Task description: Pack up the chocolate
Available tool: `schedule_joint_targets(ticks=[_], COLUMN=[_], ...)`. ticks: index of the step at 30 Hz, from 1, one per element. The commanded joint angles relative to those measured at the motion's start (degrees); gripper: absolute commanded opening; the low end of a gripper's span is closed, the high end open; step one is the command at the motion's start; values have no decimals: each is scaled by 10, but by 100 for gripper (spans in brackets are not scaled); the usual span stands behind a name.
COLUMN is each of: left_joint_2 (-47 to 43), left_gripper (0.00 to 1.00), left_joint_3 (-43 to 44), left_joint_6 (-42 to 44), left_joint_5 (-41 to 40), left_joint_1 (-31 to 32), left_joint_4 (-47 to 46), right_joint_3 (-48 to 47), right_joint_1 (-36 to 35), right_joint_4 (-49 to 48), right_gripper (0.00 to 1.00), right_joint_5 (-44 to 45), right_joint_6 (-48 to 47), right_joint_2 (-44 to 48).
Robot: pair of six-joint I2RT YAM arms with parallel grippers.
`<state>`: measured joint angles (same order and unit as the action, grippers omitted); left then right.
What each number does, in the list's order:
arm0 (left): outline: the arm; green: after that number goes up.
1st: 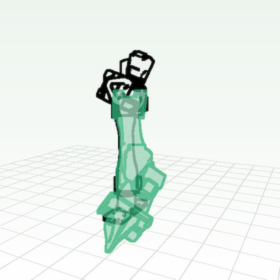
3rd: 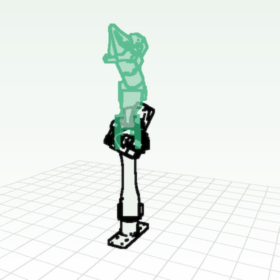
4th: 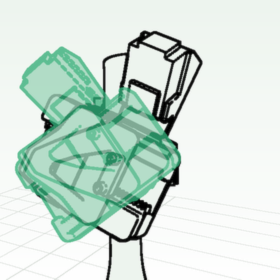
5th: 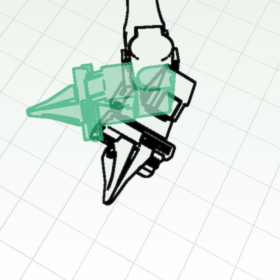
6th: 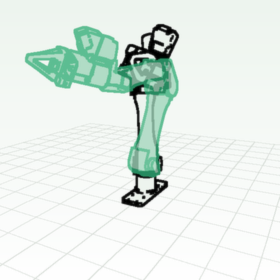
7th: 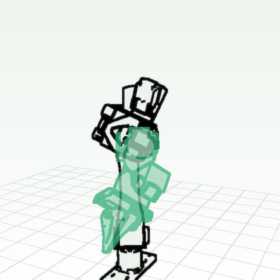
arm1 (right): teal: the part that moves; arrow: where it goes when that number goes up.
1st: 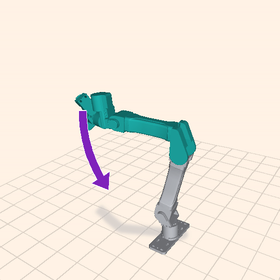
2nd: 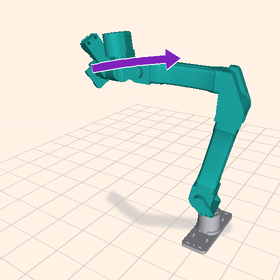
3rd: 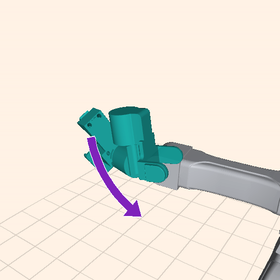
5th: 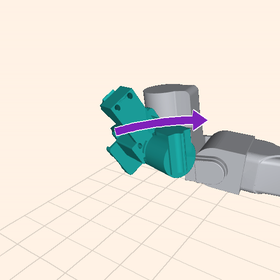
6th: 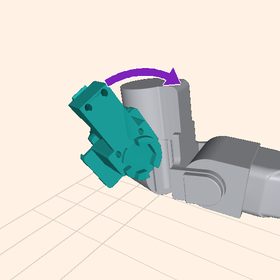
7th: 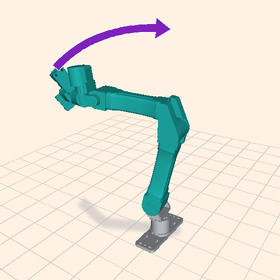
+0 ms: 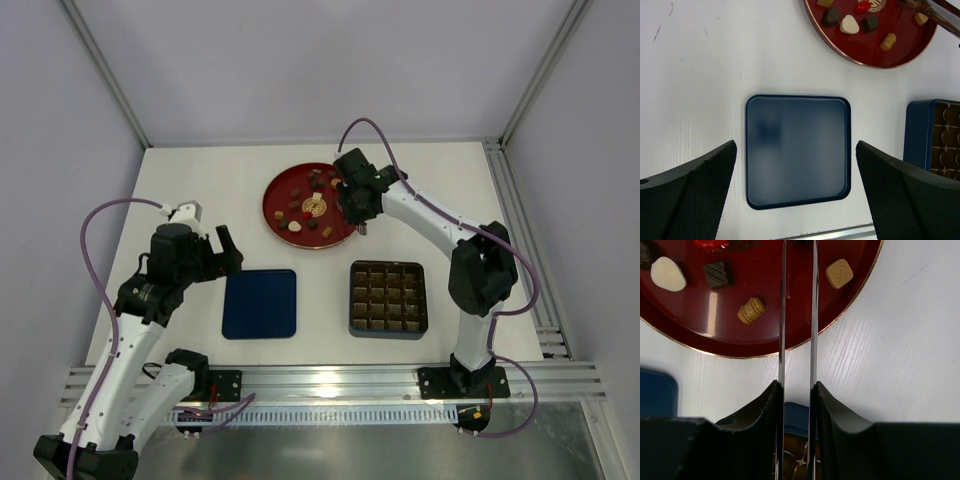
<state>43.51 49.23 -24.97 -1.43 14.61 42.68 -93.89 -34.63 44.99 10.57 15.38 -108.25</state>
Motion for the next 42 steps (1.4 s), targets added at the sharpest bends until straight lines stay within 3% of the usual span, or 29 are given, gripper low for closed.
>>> schedule_joint_targets(ticks=[1,27,42], left_joint_2=[-1,-1,0], left_gripper=[100,100,100], left_joint_3=[0,0,0], left_joint_6=[9,10,9], left_joint_5=[6,6,6], left_joint_1=[2,2,2], left_joint_4=[-18,-19,-19], right_joint_3=[-31,-35,-115], right_joint_1=[0,-4,-47], right_joint_4=[-3,-1,20], right_gripper=[34,34,40], right_joint_5=[3,-8,-13], right_joint_6=[2,6,11], right_joint_2=[44,44,-14])
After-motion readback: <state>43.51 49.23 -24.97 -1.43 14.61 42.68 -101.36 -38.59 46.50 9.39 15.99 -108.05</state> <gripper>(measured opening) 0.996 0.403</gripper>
